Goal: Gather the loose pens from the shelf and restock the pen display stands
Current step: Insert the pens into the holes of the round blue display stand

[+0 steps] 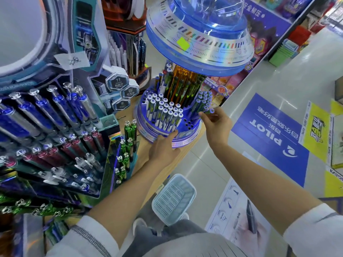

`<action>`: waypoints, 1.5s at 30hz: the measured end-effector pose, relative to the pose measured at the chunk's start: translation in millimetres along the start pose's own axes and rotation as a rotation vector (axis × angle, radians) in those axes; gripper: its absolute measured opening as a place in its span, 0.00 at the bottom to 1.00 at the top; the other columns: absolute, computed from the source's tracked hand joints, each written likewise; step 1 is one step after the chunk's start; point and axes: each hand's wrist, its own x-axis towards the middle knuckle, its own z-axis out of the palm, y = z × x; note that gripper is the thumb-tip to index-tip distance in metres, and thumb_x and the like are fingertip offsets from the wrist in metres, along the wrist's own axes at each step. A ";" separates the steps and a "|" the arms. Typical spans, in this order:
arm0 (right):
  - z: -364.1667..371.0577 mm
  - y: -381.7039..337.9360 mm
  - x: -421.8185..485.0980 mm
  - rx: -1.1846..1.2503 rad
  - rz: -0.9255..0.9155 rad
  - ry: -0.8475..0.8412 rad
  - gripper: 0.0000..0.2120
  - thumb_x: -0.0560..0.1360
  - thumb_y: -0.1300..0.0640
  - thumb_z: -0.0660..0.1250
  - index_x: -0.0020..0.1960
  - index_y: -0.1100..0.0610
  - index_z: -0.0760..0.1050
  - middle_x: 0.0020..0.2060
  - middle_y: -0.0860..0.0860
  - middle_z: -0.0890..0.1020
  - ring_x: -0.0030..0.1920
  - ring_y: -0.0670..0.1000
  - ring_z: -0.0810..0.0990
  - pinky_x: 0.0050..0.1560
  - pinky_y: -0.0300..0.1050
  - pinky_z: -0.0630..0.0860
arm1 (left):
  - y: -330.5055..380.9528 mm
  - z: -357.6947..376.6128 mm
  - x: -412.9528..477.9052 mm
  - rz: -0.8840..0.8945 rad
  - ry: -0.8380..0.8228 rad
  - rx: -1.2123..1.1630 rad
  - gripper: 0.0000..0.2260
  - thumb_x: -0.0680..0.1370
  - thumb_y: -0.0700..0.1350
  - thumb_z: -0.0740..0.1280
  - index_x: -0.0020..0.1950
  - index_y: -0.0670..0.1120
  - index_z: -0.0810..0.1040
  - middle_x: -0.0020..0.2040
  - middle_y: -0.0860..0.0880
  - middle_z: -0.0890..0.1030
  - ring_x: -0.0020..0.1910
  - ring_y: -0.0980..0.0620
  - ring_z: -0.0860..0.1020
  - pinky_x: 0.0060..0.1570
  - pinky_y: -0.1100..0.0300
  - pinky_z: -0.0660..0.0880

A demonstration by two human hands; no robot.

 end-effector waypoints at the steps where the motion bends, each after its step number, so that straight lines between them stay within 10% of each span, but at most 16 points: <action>1: 1.7 -1.8 0.0 -0.014 0.004 0.006 0.15 0.72 0.54 0.74 0.43 0.64 0.73 0.36 0.59 0.82 0.39 0.56 0.80 0.41 0.49 0.76 | 0.6 -0.4 0.4 0.001 -0.004 0.004 0.28 0.78 0.52 0.64 0.76 0.58 0.59 0.64 0.41 0.69 0.61 0.41 0.72 0.60 0.50 0.72; 7: 6.3 -10.8 7.2 -0.138 0.048 0.007 0.11 0.73 0.55 0.73 0.42 0.61 0.75 0.32 0.47 0.78 0.31 0.43 0.73 0.29 0.29 0.66 | 0.5 -2.5 3.4 -0.012 -0.040 -0.040 0.28 0.77 0.52 0.64 0.76 0.60 0.59 0.64 0.42 0.68 0.62 0.42 0.72 0.61 0.49 0.72; 20: 17.1 -9.0 5.9 0.074 0.265 0.057 0.14 0.67 0.51 0.78 0.38 0.51 0.72 0.36 0.51 0.81 0.41 0.57 0.83 0.45 0.58 0.81 | -1.5 2.7 3.2 0.011 -0.011 -0.090 0.27 0.77 0.50 0.65 0.75 0.59 0.62 0.63 0.44 0.69 0.60 0.44 0.72 0.61 0.50 0.73; 36: 6.9 -7.0 4.8 0.020 0.049 0.060 0.12 0.72 0.52 0.74 0.46 0.54 0.72 0.38 0.48 0.76 0.37 0.47 0.75 0.40 0.44 0.75 | 5.0 6.9 -0.6 0.025 0.090 -0.087 0.25 0.78 0.49 0.65 0.75 0.56 0.63 0.62 0.45 0.69 0.60 0.46 0.72 0.58 0.52 0.74; 45: 5.0 -7.1 22.6 0.059 -0.054 -0.023 0.07 0.72 0.53 0.75 0.46 0.47 0.78 0.54 0.54 0.73 0.52 0.49 0.74 0.48 0.39 0.73 | 8.9 6.0 -2.8 0.022 0.163 -0.029 0.25 0.78 0.48 0.66 0.74 0.55 0.65 0.65 0.43 0.66 0.64 0.44 0.68 0.63 0.51 0.71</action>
